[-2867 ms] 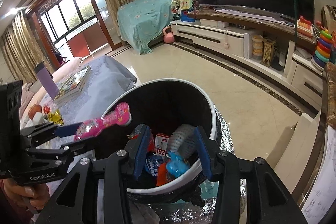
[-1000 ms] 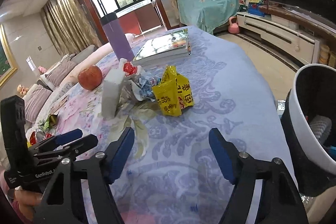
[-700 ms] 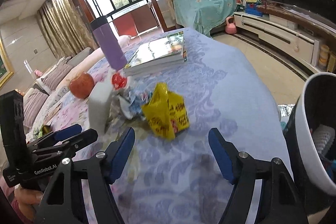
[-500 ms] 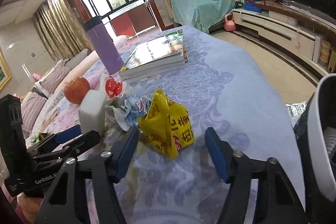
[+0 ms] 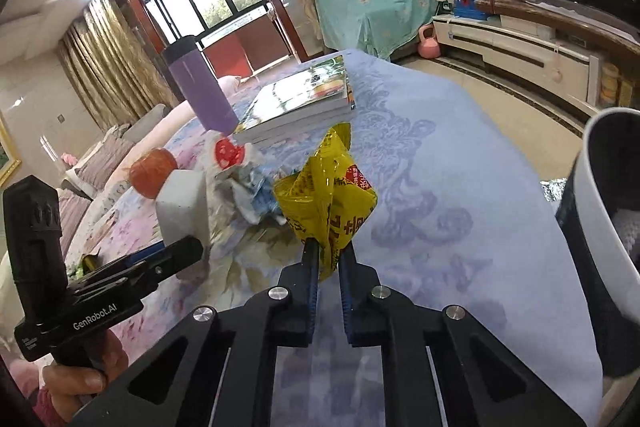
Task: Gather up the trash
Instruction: 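Grasp the yellow bag with the right tool while the left tool grasps the white foam block, then carry the yellow bag and white foam block over the trash bin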
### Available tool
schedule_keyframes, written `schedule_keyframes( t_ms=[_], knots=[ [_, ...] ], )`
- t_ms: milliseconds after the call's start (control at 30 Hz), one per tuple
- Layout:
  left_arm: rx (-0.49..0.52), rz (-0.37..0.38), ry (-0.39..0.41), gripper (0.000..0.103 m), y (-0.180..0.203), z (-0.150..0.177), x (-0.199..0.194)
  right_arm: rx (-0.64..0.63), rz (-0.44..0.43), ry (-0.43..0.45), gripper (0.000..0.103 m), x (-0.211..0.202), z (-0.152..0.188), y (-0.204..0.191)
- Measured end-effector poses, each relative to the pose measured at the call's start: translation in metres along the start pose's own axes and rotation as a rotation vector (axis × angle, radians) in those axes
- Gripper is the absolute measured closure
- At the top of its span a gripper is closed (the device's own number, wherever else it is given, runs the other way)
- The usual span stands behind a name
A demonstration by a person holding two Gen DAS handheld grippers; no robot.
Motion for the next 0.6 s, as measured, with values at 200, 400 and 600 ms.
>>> schedule_keyframes(
  t_ms=[200,400,600],
  knots=[
    [-0.019,0.015,0.002,0.052,0.022,0.019,-0.018,-0.008,-0.017,-0.001,0.094,-0.024,0.013,0.006],
    [0.025,0.014,-0.014,0.052,0.055,0.035,-0.023,-0.004,-0.032,0.028,0.094,-0.054,0.017,0.018],
    [0.052,0.011,-0.026,0.052,0.077,0.044,-0.027,0.015,-0.038,0.052,0.094,-0.077,0.029,0.03]
  ],
)
Point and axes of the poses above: each gripper's, at about its wrist camera, not at the fingertips, and x roughly the way its jaws point, y to its right, z to its underside, the point moved 7 cm from there along x, roughly the way its jaws point, and after that the axes turned 1 degree about -z, right-handed, at the moved point
